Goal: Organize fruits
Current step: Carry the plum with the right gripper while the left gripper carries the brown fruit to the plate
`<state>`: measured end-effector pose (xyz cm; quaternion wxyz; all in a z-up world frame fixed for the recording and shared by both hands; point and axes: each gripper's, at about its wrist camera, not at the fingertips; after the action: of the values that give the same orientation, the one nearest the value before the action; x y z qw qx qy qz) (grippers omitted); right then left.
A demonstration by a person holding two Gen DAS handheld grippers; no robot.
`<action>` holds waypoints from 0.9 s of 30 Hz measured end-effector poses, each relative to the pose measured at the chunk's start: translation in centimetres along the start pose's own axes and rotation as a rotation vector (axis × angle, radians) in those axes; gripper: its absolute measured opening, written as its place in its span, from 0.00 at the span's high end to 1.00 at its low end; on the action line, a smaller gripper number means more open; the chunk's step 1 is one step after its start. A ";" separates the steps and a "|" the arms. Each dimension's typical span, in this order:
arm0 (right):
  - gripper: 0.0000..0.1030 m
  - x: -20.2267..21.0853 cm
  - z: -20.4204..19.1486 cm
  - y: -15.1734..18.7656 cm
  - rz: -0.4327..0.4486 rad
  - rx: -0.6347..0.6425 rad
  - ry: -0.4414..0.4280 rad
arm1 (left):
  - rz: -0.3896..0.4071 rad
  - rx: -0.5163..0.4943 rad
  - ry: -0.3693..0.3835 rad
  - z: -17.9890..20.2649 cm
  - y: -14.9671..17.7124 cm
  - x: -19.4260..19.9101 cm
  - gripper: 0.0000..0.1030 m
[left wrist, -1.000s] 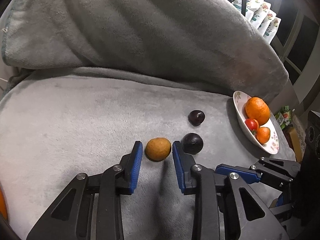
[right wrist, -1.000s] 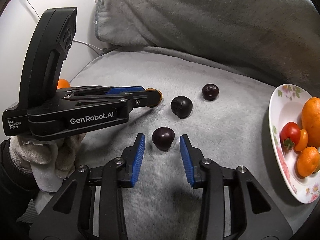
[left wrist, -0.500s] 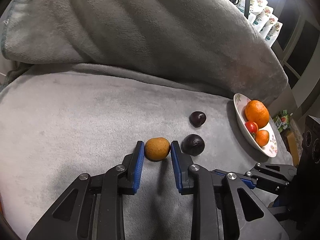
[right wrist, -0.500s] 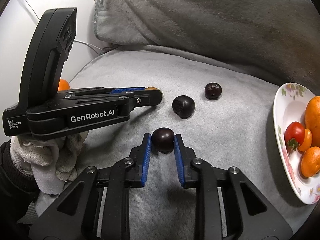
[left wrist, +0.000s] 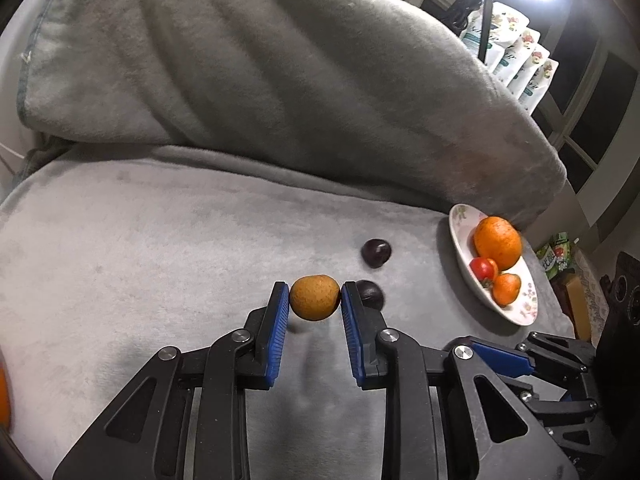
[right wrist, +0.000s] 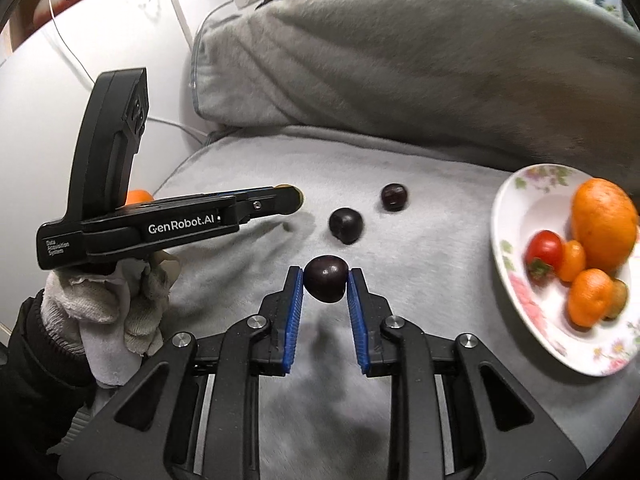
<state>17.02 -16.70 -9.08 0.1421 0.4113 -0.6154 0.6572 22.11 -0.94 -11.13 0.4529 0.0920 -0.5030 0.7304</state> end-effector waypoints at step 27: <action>0.77 8.4 8.0 3.0 0.116 -0.128 0.135 | -0.003 -0.131 0.126 9.3 -2.2 -3.7 0.76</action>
<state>12.66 -27.42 -5.90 0.1711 0.3199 -0.6678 0.6499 22.88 -10.47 -7.47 0.4899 0.0168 -0.5201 0.6995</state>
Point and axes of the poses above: each gripper's, at about its wrist camera, not at the fingertips, and x roughly against the way its jaws point, z to its right, y to its underside, and after that the axes turned 11 degrees about y, right-handed
